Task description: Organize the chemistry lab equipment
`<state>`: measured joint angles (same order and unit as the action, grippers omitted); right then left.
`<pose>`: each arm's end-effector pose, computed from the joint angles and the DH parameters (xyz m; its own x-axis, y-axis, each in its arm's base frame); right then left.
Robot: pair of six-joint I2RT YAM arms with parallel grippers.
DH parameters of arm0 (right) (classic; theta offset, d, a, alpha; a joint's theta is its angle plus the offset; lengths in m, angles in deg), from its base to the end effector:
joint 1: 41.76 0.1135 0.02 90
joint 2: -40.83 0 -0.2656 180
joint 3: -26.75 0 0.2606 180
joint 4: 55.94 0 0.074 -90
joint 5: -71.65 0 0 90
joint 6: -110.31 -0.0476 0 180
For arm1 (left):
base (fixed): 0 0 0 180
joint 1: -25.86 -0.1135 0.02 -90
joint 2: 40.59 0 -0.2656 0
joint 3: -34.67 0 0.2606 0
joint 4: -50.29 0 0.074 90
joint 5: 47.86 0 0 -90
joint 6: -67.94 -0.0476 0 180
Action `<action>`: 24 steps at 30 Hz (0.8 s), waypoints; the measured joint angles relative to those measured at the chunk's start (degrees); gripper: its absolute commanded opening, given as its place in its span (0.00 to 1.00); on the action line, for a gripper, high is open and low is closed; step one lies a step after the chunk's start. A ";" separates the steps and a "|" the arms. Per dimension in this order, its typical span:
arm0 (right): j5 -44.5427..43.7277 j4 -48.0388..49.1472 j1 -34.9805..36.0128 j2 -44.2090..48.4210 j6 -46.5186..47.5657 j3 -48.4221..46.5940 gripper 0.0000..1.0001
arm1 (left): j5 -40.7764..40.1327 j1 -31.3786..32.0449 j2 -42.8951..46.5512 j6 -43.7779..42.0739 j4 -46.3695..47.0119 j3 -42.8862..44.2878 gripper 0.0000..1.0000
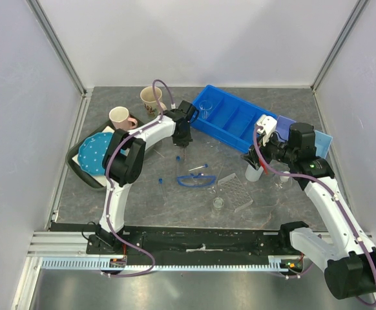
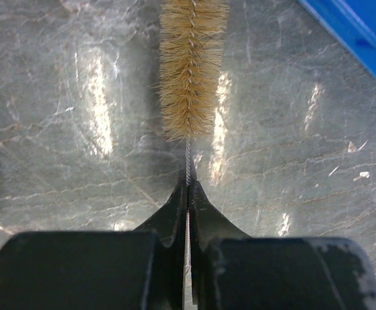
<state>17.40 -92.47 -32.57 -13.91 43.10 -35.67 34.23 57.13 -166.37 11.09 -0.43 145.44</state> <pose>0.2163 0.0632 0.3109 -0.1933 -0.3497 -0.9167 -0.7697 0.6334 -0.0794 0.4109 -0.2419 0.1510 -0.9071 -0.0828 -0.4127 -0.0361 0.9921 -0.1197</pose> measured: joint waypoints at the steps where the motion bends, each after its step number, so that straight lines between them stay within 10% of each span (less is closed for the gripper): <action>1: 0.00 0.00 0.00 0.00 0.02 0.00 0.79 | 0.04 0.00 0.46 -0.02 0.04 -0.57 0.02; 24: -0.09 0.00 -0.04 -0.35 0.26 0.00 0.79 | 14.86 0.00 20.41 -12.17 -1.16 -9.57 0.02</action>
<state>17.31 -92.47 -32.61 -14.26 43.36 -35.67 49.10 57.13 -145.96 -1.08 -1.59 135.86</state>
